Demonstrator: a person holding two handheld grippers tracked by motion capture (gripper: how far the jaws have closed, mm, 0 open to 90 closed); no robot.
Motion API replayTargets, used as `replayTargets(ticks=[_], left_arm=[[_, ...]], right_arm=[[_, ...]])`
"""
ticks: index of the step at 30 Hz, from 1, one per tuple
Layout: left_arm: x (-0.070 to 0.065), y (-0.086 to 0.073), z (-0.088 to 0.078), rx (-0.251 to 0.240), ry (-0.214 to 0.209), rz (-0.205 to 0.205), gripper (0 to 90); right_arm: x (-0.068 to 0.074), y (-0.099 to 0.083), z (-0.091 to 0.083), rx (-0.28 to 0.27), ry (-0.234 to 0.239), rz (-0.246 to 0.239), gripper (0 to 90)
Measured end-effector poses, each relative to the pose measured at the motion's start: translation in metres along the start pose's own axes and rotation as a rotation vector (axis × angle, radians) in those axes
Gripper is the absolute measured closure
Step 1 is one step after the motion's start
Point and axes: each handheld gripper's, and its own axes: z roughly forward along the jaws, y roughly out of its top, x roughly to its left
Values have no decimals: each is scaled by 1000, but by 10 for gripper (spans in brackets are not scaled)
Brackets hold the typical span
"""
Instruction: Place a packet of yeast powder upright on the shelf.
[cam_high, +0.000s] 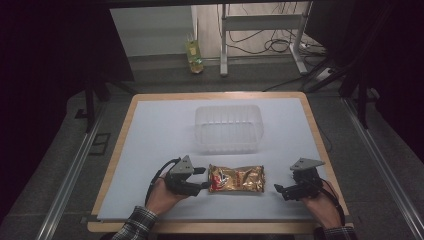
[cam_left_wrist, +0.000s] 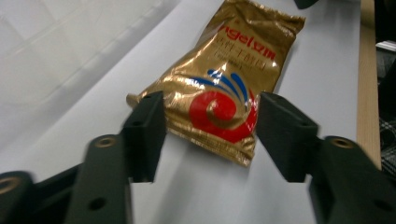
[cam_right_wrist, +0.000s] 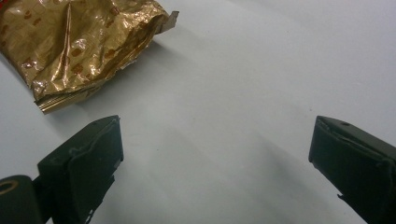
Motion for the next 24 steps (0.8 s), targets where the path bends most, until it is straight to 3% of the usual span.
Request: replayTargets(ticks=[3, 7, 12, 15, 19, 20, 21, 24], left_arm=[[-2, 3, 4, -17, 7, 0, 581], [-3, 7, 14, -28, 22, 2, 657], [-8, 12, 28, -12, 50, 41, 866], [-9, 14, 34, -10, 35, 46, 892], [-7, 8, 42, 36, 21, 42, 879], [-6, 6, 43, 25, 12, 41, 879], [-1, 4, 43, 15, -19, 13, 875], [0, 2, 43, 15, -19, 19, 880]], right_arm=[[0, 0, 1, -3, 2, 1, 33], [0, 0, 2, -4, 7, 4, 33], [2, 2, 6, 3, 18, 6, 33], [4, 3, 7, 6, 16, -1, 33], [3, 2, 6, 3, 21, 10, 33], [3, 2, 6, 3, 21, 10, 33], [2, 2, 6, 4, 27, 13, 33], [2, 2, 7, 3, 31, 17, 33]])
